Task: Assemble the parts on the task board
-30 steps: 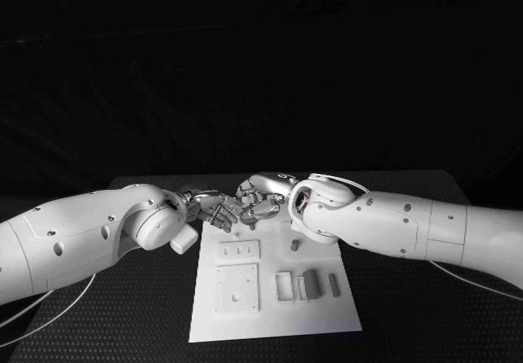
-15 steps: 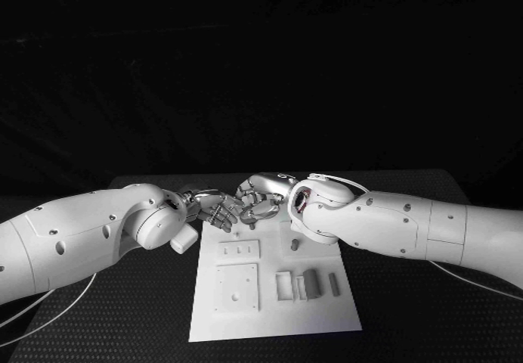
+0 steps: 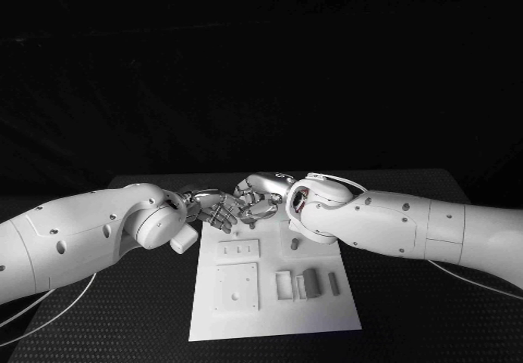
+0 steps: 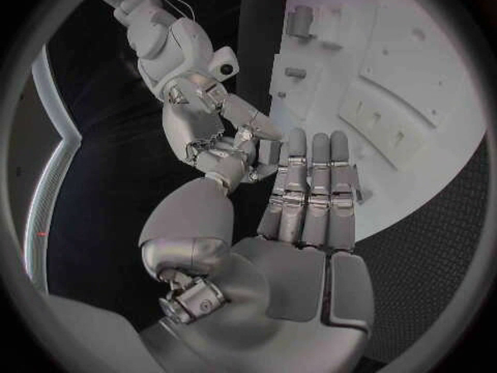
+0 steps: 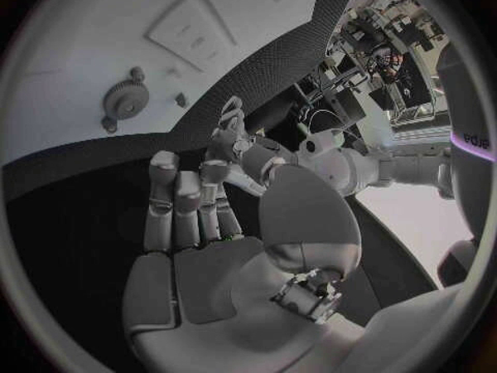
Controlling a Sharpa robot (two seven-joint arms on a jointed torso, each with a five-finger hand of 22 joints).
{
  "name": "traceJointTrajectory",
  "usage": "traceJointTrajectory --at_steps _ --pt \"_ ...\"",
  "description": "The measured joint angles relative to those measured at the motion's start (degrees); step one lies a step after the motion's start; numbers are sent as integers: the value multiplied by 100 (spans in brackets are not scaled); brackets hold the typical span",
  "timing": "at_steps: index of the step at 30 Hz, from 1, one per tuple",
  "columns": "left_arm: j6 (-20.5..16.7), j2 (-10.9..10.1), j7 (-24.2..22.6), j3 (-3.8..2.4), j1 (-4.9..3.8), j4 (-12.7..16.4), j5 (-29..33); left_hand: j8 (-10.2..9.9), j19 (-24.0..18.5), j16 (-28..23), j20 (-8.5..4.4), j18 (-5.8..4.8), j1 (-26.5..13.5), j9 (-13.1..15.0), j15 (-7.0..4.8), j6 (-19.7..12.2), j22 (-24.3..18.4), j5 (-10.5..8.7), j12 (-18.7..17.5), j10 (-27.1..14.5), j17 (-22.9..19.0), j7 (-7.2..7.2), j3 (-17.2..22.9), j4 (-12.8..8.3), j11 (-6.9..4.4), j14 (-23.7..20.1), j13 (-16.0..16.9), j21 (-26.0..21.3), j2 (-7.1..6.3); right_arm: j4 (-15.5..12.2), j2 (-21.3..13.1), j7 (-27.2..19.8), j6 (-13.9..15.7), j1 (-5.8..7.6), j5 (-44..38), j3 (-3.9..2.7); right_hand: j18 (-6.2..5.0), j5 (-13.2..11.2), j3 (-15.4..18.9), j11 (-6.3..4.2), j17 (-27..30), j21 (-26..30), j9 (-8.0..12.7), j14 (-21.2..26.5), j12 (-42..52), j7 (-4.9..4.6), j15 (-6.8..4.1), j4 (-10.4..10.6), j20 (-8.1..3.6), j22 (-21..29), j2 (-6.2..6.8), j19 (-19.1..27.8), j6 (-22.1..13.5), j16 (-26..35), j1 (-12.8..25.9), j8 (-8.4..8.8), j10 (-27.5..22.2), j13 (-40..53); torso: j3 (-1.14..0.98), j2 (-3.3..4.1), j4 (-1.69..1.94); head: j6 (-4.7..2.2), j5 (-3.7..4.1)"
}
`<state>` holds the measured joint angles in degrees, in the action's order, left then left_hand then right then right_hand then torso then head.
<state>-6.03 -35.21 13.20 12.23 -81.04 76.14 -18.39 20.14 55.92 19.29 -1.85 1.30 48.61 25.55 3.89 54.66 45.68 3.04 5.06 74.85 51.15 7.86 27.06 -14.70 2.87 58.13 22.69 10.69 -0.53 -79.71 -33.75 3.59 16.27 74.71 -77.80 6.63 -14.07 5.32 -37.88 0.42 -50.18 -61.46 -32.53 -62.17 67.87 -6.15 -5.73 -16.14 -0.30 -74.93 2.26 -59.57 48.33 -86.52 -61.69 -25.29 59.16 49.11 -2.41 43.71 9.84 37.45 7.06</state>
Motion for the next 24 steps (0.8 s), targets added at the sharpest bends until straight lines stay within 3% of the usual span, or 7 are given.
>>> traceJointTrajectory --at_steps 3,14,24 --pt "0 7 18 1 1 -1 0 0 0 0 0 0 2 0 0 14 14 0 0 0 14 -14 4 -4 0 1 3 0 2 -2 5 2 0 1 0 -1 0 0 0 0 0 0 -2 0 0 1 0 0 0 0 0 0 1 0 0 0 0 0 0 0 -1 7 0" --pt "-1 -7 34 -2 0 8 -27 -1 72 40 -30 -3 404 11 -61 126 76 0 -1 122 71 -86 342 -184 -43 104 46 -22 448 8 3 4 -17 0 0 0 0 0 0 0 0 0 0 -2 0 4 1 0 1 0 1 0 4 0 -1 13 0 5 0 0 -1 18 5" --pt "0 -35 27 -3 0 19 -45 29 93 85 -51 -7 409 22 -81 203 111 -1 22 182 107 -124 358 -168 -62 165 73 -22 453 25 10 -6 -39 0 1 -2 -1 0 1 0 1 0 -9 -2 0 5 2 0 2 0 1 1 5 0 -1 18 0 5 -1 0 -2 20 24"
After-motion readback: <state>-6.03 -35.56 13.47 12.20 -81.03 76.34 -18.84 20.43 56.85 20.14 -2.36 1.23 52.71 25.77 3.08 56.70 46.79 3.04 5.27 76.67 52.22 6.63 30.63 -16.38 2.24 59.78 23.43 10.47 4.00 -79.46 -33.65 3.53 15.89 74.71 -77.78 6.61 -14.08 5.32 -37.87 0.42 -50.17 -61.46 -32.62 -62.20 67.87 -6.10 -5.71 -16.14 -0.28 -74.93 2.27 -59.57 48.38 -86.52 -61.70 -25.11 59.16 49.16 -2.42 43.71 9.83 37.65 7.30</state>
